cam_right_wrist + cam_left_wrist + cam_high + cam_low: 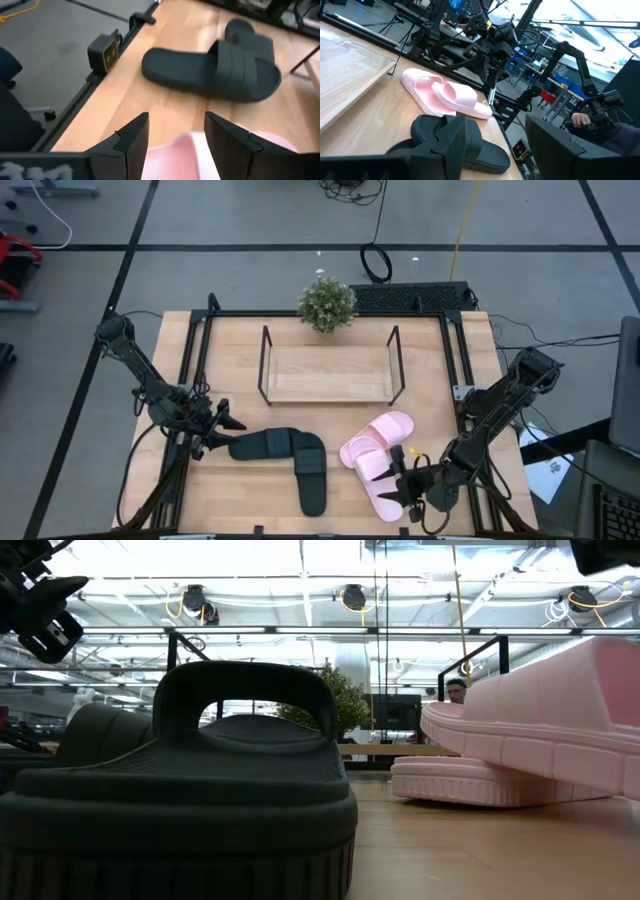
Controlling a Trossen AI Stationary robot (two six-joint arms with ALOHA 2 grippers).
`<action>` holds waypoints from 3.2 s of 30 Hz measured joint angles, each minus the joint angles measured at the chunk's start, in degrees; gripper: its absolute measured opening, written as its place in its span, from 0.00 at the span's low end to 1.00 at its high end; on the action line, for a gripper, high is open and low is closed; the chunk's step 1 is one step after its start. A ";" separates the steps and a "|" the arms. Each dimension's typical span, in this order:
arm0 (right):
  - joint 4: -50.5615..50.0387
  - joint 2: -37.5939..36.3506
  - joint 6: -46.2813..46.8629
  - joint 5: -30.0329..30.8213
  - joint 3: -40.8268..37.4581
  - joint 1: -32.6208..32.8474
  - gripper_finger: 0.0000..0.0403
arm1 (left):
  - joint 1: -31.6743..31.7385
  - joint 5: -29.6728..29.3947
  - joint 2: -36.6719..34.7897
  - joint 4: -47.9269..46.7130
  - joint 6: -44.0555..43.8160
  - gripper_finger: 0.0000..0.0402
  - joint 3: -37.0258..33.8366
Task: Pick and place slides into the shelf
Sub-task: Put the bottom pink slides on the shelf
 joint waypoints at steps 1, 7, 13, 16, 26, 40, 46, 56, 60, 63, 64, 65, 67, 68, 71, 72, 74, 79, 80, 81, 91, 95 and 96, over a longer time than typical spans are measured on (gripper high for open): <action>-1.18 0.00 0.95 -0.19 0.00 0.00 0.45 | 0.00 -0.06 0.01 0.00 -0.01 0.49 0.00; -6.31 0.00 4.58 -0.36 0.00 0.00 0.45 | 0.00 -0.20 0.00 0.02 -0.01 0.49 0.00; -10.13 0.00 4.50 0.38 0.00 -0.06 0.45 | 0.00 -0.22 0.01 0.02 -0.01 0.49 0.00; -13.03 0.00 5.35 0.34 0.00 -0.51 0.45 | 0.00 -0.22 -0.01 0.02 0.00 0.49 0.00; -17.00 0.02 5.69 0.34 0.00 -2.27 0.45 | 0.00 -3.88 -0.01 0.00 0.03 0.49 0.00; -18.84 0.00 6.03 0.36 0.00 -3.45 0.33 | 0.00 -4.29 0.01 -0.17 0.56 0.49 0.00; -18.79 0.00 6.34 1.81 0.00 -3.45 0.26 | 0.00 -4.29 0.01 -0.22 0.56 0.49 0.00; -15.17 -0.01 6.68 2.13 -0.02 -3.42 0.07 | 0.00 -4.29 0.00 -0.32 0.54 0.49 0.00; -11.03 0.02 5.52 3.38 -0.09 -3.41 0.02 | 0.00 -4.29 0.00 -0.44 0.51 0.49 0.00; -12.94 -0.03 5.43 5.75 2.93 -3.41 0.02 | 0.00 -4.27 0.00 -0.44 0.44 0.49 0.00; -13.99 -0.05 4.93 6.75 4.66 -3.39 0.01 | 0.00 -4.27 0.01 -0.44 0.39 0.49 0.00; -15.51 -0.07 3.94 7.76 6.68 -3.34 0.01 | 0.00 -4.25 0.01 -0.44 0.37 0.49 0.00; -19.15 -0.09 1.50 11.52 11.13 -3.28 0.01 | 0.00 -4.25 0.01 -0.44 0.38 0.49 0.00; -21.26 -0.11 0.55 13.99 13.30 -3.28 0.01 | 0.00 -4.25 0.01 -0.44 0.38 0.49 0.00; -27.11 -0.17 -2.77 21.89 18.80 -3.95 0.01 | 0.00 -4.25 0.00 -0.46 0.38 0.49 0.00; -28.46 -0.17 -3.74 24.57 20.01 -4.44 0.01 | 0.00 -4.25 0.01 -0.47 0.37 0.49 0.00; -29.29 -0.17 -5.36 28.75 21.43 -5.87 0.01 | 0.00 -4.22 -0.01 -0.48 0.17 0.49 0.00; -29.49 -0.17 -7.85 34.98 22.27 -11.36 0.00 | 0.00 -4.20 -0.01 -0.47 0.08 0.49 0.00; -30.05 -0.17 -7.74 35.10 22.27 -12.86 0.00 | 0.00 -4.20 -0.01 -0.48 -0.03 0.49 0.00; -30.73 -0.17 -7.19 35.05 22.27 -14.26 0.00 | 0.00 -4.20 0.00 -0.48 -0.03 0.49 0.00; -48.77 -0.17 5.60 33.03 22.27 -23.26 0.00 | 0.00 -4.18 0.00 -0.48 -1.12 0.49 0.00; -51.48 -0.17 6.00 31.74 21.17 -25.66 0.00 | 0.00 -4.17 0.00 -0.48 0.54 0.49 0.00; -51.51 -0.17 5.15 31.74 20.69 -26.29 0.00 | 0.00 -4.17 0.00 -0.49 0.94 0.49 0.00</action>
